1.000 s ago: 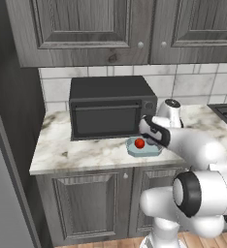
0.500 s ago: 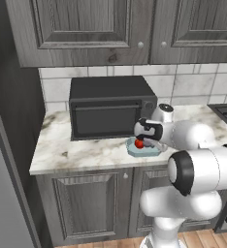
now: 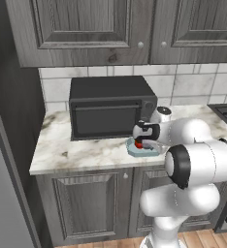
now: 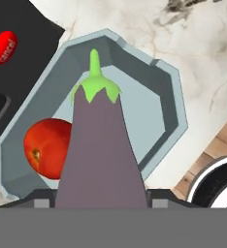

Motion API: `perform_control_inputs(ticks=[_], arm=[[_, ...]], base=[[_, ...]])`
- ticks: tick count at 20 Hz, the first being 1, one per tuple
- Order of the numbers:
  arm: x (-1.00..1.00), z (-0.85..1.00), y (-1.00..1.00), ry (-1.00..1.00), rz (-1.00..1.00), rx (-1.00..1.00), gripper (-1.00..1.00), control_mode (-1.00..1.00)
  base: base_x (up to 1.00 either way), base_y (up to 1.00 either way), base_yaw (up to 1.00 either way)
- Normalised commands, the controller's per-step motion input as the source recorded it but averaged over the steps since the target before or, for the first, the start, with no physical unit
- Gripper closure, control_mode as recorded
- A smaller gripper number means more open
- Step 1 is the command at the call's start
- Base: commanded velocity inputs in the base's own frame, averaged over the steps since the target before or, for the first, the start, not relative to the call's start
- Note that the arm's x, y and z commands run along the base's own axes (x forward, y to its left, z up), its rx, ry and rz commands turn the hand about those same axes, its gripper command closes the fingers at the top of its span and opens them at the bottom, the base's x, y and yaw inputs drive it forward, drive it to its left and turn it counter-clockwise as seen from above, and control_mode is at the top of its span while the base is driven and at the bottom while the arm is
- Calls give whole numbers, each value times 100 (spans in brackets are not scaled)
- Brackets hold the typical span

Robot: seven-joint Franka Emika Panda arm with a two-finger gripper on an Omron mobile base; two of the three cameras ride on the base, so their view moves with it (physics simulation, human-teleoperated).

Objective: Take the tomato and eggplant out of the freezer and place them in the tupperware container on the counter. Then put the tupperware containing the vegetables back in the freezer.

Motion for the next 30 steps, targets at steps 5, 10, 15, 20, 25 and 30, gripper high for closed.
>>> perform_control_inputs(ticks=[5,10,15,20,25,30], arm=[[21,-8,0,0,-6,0,-100,-100],[32,-1,0,0,-5,0,-100,-100],[17,0,0,0,-3,0,-100,-100],[-52,26,-31,-9,0,0,-100,-100],[-39,78,-52,-7,2,0,-100,-100],[0,25,-57,0,24,-6,-100,-100]], base=[[0,0,0],[0,0,0],[0,0,0],[0,0,0],[0,0,0],[0,0,0]])
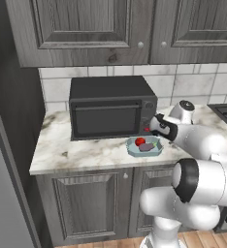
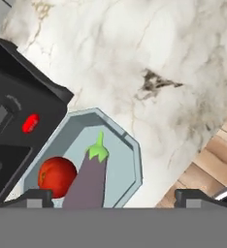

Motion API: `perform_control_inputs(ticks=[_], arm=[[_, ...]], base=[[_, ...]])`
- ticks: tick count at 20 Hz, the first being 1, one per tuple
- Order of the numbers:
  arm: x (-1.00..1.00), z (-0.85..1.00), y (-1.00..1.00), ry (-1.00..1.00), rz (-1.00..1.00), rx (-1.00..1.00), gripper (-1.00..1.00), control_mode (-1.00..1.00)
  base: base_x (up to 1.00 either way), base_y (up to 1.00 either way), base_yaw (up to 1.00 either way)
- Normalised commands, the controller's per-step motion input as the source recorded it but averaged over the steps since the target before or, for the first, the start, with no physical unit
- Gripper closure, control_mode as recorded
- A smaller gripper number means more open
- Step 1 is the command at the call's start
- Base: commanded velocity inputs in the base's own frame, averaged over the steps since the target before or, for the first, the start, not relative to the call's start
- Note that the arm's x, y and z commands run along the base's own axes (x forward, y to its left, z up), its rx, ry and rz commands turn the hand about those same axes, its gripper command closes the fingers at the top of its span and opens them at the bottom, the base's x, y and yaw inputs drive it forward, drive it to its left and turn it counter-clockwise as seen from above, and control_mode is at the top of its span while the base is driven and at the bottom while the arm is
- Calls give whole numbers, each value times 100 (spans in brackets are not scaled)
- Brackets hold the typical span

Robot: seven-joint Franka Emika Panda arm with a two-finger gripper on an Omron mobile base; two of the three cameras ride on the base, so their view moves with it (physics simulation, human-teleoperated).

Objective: Take the tomato and eggplant out of the freezer and place them in the tupperware container on the counter. Then put the tupperware containing the vegetables back in the freezer.

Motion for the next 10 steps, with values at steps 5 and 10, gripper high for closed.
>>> perform_control_inputs(ticks=[5,10], arm=[[0,-11,-46,2,45,-22,-100,-100],[0,-18,-18,2,50,-20,-100,-100]], base=[[0,0,0],[0,0,0]])
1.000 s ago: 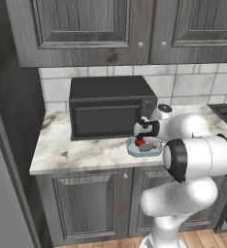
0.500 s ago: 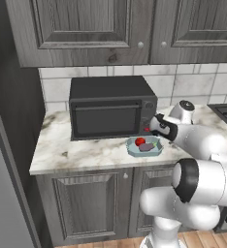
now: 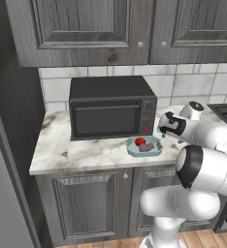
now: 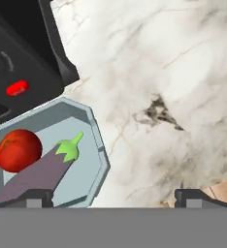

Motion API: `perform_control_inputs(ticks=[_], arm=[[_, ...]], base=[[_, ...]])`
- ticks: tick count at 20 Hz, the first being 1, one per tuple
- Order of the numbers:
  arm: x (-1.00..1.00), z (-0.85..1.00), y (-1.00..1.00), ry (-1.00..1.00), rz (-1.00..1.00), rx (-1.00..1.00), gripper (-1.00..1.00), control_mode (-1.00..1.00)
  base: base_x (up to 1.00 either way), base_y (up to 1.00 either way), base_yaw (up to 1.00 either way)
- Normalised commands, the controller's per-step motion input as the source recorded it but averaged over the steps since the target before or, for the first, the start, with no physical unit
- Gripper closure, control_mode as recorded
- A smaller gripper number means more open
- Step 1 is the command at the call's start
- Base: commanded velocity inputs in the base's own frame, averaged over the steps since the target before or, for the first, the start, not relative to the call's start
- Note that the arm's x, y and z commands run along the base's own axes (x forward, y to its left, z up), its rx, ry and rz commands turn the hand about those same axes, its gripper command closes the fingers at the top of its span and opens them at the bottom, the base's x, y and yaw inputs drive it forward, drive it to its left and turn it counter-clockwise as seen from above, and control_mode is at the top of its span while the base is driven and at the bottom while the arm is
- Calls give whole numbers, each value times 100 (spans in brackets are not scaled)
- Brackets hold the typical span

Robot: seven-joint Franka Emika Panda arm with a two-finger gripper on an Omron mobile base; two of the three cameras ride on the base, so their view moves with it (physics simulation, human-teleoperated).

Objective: Take the tomato and eggplant out of the freezer and place them in the tupperware container on the counter. Then put the tupperware containing the vegetables back in the freezer.

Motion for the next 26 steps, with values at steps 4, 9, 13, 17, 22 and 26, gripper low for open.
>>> perform_control_inputs(ticks=[4,9,13,17,22,26], arm=[[0,-9,22,0,33,-14,-100,-100],[0,-16,20,1,16,-8,-100,-100],[3,-27,0,4,2,-4,-100,-100],[10,-22,0,4,0,-1,-100,-100],[18,-8,0,2,0,0,-100,-100],[7,-8,0,1,0,0,-100,-100]], base=[[0,0,0],[0,0,0],[0,0,0],[0,0,0],[0,0,0],[0,0,0]])
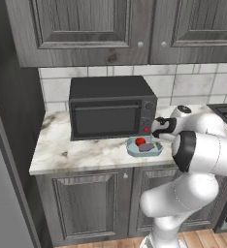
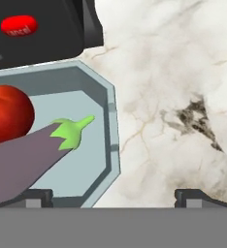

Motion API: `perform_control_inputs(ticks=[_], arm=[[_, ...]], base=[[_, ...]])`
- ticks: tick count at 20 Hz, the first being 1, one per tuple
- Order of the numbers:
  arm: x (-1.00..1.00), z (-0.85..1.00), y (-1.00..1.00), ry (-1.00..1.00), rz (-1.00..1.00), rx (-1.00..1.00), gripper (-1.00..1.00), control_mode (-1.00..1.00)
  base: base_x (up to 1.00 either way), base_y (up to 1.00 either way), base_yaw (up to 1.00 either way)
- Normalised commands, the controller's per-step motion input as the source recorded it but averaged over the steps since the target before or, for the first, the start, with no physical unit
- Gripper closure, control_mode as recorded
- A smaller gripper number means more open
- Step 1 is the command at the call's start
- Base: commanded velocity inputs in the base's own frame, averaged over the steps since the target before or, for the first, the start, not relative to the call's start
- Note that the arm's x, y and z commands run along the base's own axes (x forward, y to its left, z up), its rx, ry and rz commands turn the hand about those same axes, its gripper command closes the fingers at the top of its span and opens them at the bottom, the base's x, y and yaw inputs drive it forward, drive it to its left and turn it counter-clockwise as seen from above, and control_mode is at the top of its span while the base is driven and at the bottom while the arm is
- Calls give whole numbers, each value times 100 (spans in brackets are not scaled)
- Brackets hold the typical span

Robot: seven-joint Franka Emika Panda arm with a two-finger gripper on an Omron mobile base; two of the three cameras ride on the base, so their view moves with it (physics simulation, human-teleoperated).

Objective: Take the tomato and eggplant out of the freezer and place them in the tupperware container on the counter. Then put the tupperware containing the vegetables back in the freezer.

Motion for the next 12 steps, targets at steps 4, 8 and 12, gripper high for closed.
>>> perform_control_inputs(ticks=[4,8,12], arm=[[1,-13,-1,1,0,0,-100,-100],[4,-18,-1,1,0,0,-100,-100],[4,-21,-5,0,0,0,-100,-100]], base=[[0,0,0],[0,0,0],[0,0,0]])
